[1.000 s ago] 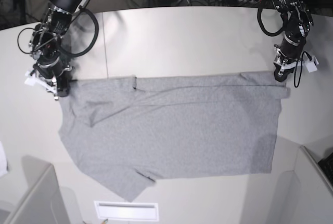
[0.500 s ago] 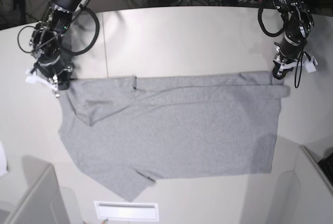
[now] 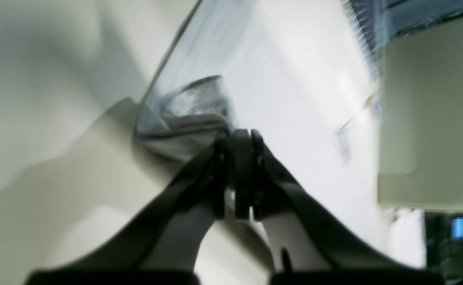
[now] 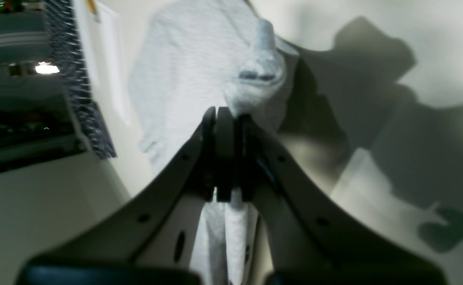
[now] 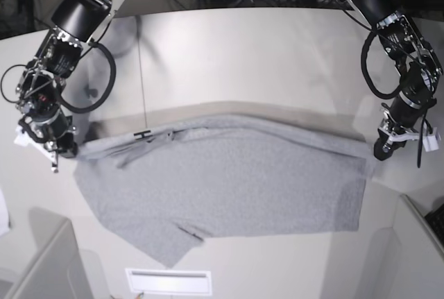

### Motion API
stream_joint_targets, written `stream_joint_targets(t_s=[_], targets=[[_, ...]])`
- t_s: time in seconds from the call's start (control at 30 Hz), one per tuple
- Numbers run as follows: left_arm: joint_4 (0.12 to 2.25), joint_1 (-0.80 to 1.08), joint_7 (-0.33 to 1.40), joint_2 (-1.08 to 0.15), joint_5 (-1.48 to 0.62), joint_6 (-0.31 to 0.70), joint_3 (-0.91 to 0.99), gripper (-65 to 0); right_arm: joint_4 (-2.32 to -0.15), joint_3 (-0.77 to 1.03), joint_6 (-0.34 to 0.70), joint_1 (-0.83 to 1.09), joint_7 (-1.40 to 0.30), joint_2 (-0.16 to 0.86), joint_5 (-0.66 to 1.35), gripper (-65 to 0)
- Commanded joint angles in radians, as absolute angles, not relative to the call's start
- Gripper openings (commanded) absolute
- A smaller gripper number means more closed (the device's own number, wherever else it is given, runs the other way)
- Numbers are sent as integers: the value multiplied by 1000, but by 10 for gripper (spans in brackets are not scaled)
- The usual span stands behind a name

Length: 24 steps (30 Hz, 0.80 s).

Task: Fold the T-shirt properly
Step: 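Drag the held shirt edge further toward the robot with both grippers, then lay the shirt edge down and open both grippers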

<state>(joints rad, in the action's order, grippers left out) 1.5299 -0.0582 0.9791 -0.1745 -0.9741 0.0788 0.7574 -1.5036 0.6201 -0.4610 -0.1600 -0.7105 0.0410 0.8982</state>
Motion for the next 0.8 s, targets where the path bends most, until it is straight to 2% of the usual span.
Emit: stream_joint_targets(t_s=[0.0,0.17,0.33,0.57,0.77], targets=[[1549,-91,983,-194,-990,65,779,-650,-1523,627,-452,-197,-705,64,911,-650],[1550,-119,1013,-199,-990,53,792,-650,-1524,618,-452,-220,-736,76,911,-650],[1613,44,1013,-199,-1020,56,800,-650,-1572,625,-452,-114,-822,81,1027,-650],[1682,248,1013,-197,-1041,58,792,-650,-1578,621,-450,58,-814,76,1036,-650],[1682,329,1013,-200,-1040,59,792,-650,-1578,618,-447,173,-754,82,1036,-650]])
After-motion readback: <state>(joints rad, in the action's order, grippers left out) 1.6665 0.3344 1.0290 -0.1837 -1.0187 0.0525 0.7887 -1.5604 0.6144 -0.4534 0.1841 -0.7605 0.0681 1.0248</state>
